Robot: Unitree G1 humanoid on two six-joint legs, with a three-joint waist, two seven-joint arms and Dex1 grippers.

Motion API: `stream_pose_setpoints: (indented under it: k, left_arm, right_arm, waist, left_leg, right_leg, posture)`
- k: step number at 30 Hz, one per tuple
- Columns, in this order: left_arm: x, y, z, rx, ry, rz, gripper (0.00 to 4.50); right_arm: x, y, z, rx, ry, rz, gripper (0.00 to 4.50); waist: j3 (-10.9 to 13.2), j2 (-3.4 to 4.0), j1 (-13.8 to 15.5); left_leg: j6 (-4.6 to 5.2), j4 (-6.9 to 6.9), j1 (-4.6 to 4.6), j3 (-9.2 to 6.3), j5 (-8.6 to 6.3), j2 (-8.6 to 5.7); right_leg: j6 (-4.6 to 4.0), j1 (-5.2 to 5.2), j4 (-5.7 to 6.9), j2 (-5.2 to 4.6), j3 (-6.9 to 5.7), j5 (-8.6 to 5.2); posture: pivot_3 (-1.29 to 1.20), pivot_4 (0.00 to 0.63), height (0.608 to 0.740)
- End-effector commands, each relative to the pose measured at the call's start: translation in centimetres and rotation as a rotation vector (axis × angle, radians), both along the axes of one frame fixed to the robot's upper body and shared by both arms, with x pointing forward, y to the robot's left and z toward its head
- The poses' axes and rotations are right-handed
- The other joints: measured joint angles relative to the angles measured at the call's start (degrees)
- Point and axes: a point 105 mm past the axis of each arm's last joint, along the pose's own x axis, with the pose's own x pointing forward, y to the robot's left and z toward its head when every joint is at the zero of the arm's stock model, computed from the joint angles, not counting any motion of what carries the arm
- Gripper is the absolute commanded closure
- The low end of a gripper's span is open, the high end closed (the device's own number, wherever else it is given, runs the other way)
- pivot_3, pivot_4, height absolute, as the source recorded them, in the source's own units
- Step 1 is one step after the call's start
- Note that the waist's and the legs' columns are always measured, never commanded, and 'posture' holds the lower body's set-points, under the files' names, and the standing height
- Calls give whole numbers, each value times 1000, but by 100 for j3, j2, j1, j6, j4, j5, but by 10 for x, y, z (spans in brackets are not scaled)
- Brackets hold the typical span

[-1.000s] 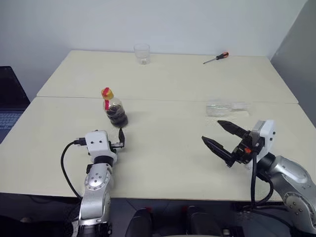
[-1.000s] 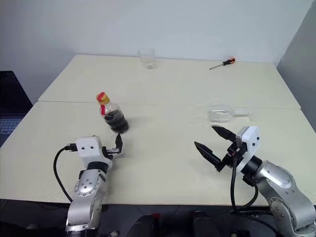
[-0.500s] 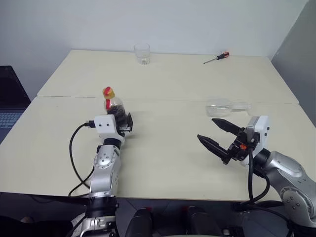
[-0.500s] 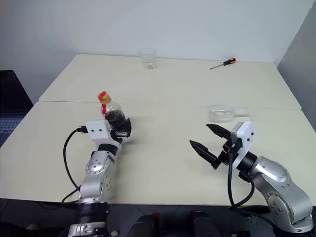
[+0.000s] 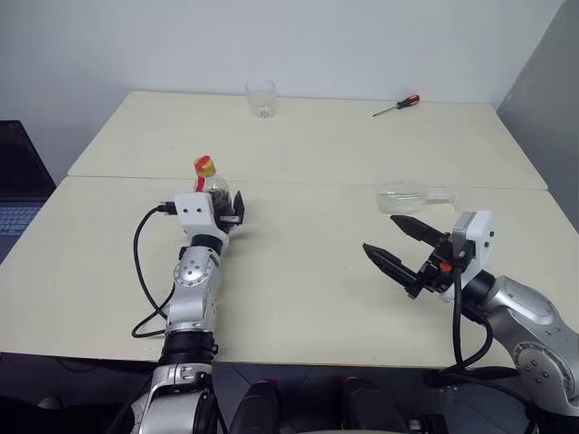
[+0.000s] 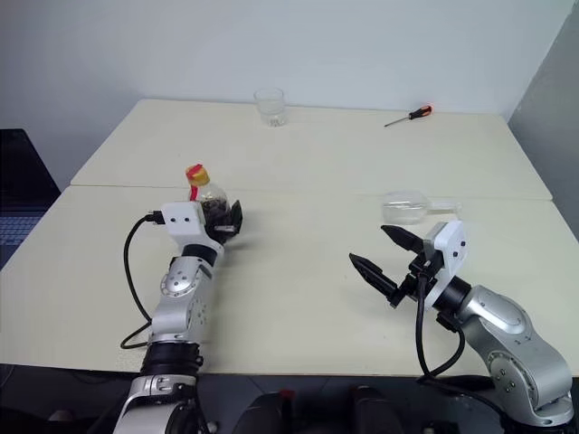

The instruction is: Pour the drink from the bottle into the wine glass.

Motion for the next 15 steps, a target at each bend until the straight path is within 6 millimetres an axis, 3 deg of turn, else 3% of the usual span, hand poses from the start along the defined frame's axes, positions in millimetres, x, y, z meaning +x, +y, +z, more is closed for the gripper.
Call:
stream_pose_setpoints:
  k: [1,11,15]
  left_arm:
    - [6,0,15,-5,-57,-20,0]
    - [18,5,13,-9,-53,-28,0]
    - [17,6,14,-6,-67,-33,911]
  right_arm:
    - [-3,2,9,0,-36,11,8]
    - [-3,3,9,1,-30,6,8]
    - [-3,2,9,1,-29,2,0]
  waist:
    - [0,0,-1]
    - [0,0,-4]
    - [0,0,-5]
  left_leg:
    - [0,0,0,1,0,0]
    - [0,0,1,0,0,0]
    - [0,0,1,0,0,1]
  right_leg:
    - [0,0,0,0,0,0]
    - [1,0,0,0,-3,0]
    - [1,-1,0,0,-3,1]
  posture:
    - [0,150,740]
    - [0,150,740]
    - [0,150,740]
